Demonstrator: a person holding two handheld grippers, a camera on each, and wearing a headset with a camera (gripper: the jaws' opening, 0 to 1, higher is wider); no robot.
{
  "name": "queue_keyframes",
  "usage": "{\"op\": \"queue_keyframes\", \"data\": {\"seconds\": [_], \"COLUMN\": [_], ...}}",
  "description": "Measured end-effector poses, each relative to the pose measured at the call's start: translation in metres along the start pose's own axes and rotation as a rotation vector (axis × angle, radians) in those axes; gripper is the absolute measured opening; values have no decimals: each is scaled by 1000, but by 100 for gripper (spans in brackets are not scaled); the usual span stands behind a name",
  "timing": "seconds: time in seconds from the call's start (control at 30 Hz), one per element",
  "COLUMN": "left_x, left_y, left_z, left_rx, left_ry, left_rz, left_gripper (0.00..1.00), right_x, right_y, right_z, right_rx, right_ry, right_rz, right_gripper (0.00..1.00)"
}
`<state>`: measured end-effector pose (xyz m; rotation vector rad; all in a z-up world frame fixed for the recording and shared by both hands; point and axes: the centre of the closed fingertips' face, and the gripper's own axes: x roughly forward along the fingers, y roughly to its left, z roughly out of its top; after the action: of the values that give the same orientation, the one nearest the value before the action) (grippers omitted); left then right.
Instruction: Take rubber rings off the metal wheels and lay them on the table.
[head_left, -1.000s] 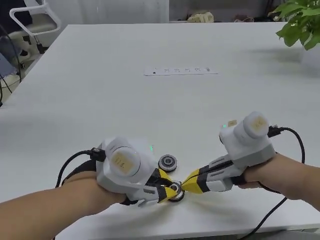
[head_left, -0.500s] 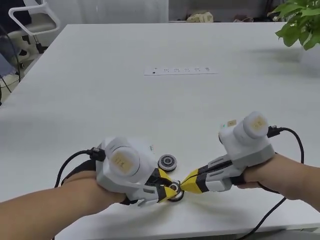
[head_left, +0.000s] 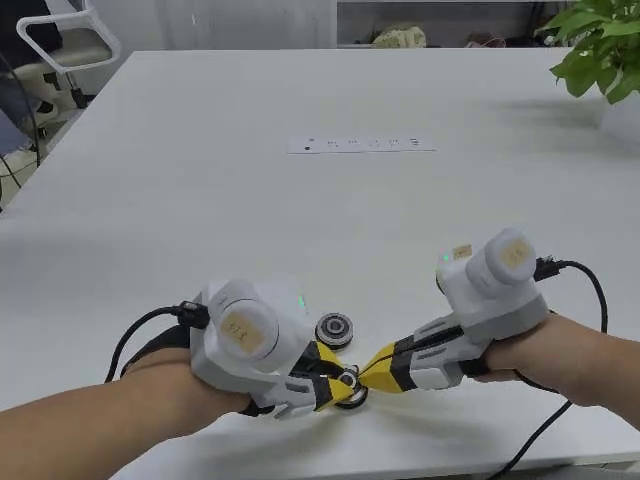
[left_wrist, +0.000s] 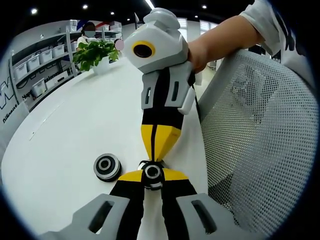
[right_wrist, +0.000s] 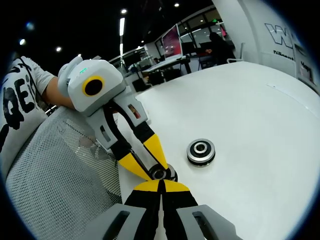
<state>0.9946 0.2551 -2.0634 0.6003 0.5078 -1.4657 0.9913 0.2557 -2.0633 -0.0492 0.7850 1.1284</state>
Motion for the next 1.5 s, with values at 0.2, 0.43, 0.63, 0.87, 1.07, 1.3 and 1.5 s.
{"op": "queue_keyframes", "data": {"seconds": [0.2, 0.43, 0.63, 0.87, 1.07, 1.3, 1.5], "left_x": [0, 0, 0, 0, 0, 0, 0], "left_y": [0, 0, 0, 0, 0, 0, 0], "left_z": [0, 0, 0, 0, 0, 0, 0], "left_rx": [0, 0, 0, 0, 0, -4, -5], "left_ry": [0, 1, 2, 1, 1, -1, -5], "left_rz": [0, 1, 1, 1, 1, 2, 2], "left_gripper": [8, 8, 8, 8, 8, 8, 8], "right_x": [0, 1, 1, 2, 3, 7, 3], "right_y": [1, 1, 2, 3, 5, 12, 4], "right_z": [1, 1, 2, 3, 4, 11, 2], "right_rx": [-4, -3, -4, -1, -1, -44, -41], "right_ry": [1, 0, 0, -4, -9, -16, 0], "right_rz": [0, 1, 1, 6, 13, 24, 8], "right_gripper": [0, 0, 0, 0, 0, 0, 0]}}
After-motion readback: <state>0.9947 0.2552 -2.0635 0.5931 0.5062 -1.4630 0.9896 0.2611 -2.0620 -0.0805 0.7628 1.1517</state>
